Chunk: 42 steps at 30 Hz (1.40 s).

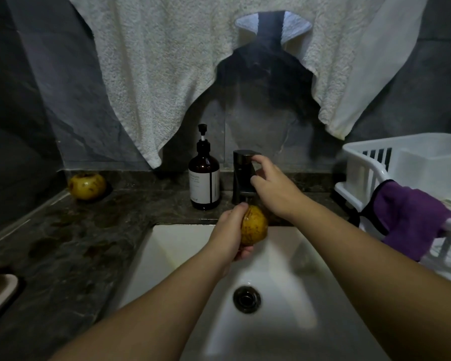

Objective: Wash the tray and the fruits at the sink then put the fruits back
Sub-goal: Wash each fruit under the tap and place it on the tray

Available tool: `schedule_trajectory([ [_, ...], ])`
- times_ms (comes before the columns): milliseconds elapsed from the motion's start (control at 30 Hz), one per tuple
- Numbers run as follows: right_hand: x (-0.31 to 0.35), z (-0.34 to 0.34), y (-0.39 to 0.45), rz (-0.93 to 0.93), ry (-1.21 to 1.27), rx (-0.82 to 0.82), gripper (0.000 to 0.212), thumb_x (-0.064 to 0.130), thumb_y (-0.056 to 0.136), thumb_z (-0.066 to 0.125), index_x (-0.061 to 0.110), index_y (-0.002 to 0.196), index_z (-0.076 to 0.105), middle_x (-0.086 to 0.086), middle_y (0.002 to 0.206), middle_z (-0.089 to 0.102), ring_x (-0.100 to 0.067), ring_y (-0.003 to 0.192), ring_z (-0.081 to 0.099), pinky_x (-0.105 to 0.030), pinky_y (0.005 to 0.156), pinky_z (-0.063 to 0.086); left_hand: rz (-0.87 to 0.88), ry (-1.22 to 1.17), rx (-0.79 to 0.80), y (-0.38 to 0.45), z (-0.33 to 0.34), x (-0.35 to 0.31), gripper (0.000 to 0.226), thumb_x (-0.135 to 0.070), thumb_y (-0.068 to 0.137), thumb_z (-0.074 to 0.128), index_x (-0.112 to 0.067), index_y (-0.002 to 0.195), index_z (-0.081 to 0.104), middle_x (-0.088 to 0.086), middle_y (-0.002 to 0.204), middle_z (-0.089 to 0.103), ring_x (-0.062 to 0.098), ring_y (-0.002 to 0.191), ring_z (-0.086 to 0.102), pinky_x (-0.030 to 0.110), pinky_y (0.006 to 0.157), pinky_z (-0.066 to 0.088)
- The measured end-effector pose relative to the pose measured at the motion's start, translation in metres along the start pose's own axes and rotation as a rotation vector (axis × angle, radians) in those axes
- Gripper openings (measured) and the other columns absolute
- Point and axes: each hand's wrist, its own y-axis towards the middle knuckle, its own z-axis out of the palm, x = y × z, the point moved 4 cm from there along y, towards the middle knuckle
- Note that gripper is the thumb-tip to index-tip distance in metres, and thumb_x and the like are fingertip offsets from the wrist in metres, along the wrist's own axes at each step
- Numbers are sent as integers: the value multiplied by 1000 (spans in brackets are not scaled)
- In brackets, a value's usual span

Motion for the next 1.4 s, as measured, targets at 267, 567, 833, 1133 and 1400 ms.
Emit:
schedule_trajectory([
  [267, -33, 1, -43, 328, 140, -233, 32, 55, 103, 40, 29, 105, 57, 5, 93, 62, -13, 87, 59, -30, 62, 36, 61, 70, 38, -5, 1, -3, 40, -59, 98, 58, -34, 129, 52, 10, 117, 66, 21, 82, 68, 27, 59, 55],
  [567, -40, 45, -76, 552, 510, 229, 54, 69, 95, 48, 27, 129, 55, -17, 100, 73, -21, 63, 71, -24, 47, 47, -8, 230, 42, -2, 0, 1, 54, -77, 96, 41, -33, 121, 62, 10, 110, 73, 27, 87, 77, 40, 74, 64],
  [833, -42, 48, -74, 461, 474, 136, 38, 65, 97, 46, 35, 118, 54, -12, 92, 69, -14, 49, 63, -23, 43, 43, -11, 269, 49, 4, 1, 2, 73, -81, 96, 31, -21, 125, 61, 14, 106, 73, 26, 86, 73, 36, 72, 60],
  [1133, -41, 47, -75, 477, 386, 176, 45, 73, 95, 41, 42, 127, 49, -14, 113, 66, -29, 77, 76, -30, 53, 55, -11, 229, 60, 1, 4, 3, 67, -78, 98, 30, -24, 128, 55, 11, 101, 70, 25, 77, 70, 33, 65, 56],
  [1400, -52, 48, -76, 562, 429, 203, 57, 78, 93, 36, 33, 124, 53, -10, 100, 72, -23, 77, 73, -24, 53, 47, 32, 328, 49, 1, 7, 4, 69, -78, 97, 35, -26, 142, 44, 12, 122, 65, 32, 107, 69, 47, 92, 60],
])
